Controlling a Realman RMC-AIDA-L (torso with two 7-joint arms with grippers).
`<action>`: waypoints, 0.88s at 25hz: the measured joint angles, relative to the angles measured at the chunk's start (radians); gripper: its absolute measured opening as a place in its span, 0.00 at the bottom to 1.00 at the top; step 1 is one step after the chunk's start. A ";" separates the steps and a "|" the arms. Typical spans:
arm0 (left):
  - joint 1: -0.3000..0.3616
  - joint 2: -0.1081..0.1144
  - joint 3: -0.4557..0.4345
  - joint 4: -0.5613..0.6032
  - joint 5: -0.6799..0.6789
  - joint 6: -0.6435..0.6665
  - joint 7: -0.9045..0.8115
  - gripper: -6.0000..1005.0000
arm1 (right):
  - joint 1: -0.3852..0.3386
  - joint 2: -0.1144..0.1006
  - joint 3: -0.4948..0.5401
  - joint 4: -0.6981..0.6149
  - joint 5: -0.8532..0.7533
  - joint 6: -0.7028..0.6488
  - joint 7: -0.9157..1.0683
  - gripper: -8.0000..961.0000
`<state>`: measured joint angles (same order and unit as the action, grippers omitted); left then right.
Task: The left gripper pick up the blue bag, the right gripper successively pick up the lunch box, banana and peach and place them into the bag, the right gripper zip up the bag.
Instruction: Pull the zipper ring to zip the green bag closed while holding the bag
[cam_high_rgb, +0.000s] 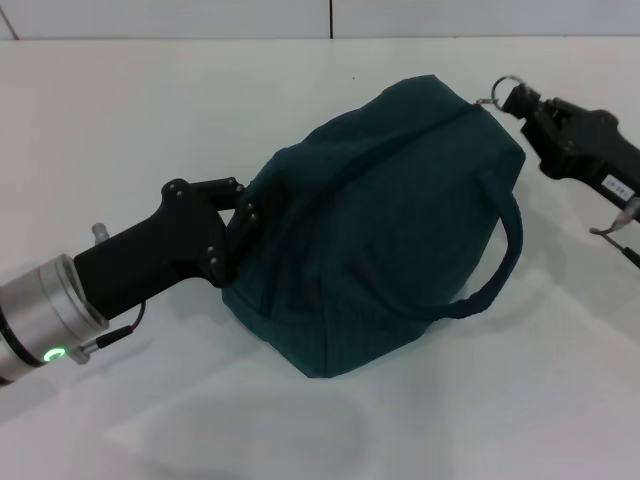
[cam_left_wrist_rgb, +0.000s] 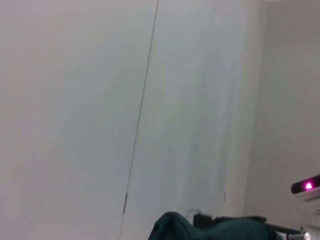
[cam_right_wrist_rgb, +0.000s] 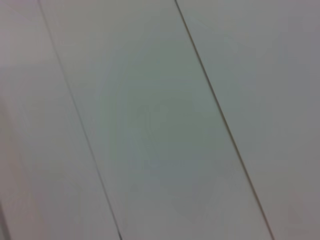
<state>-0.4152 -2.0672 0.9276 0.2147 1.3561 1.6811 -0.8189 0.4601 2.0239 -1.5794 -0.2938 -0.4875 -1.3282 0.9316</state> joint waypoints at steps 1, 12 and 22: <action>0.001 0.000 0.000 0.000 0.000 -0.001 0.000 0.06 | 0.003 0.000 -0.004 0.001 -0.002 0.020 0.000 0.02; 0.007 -0.001 0.002 0.000 0.000 -0.002 -0.002 0.06 | 0.037 0.004 -0.066 0.007 -0.004 0.193 -0.003 0.02; 0.018 -0.003 0.000 0.000 -0.001 0.002 0.000 0.06 | 0.001 0.002 -0.069 0.000 0.032 0.073 -0.042 0.02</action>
<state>-0.3970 -2.0700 0.9275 0.2147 1.3551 1.6831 -0.8191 0.4612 2.0255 -1.6482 -0.2941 -0.4554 -1.2551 0.8893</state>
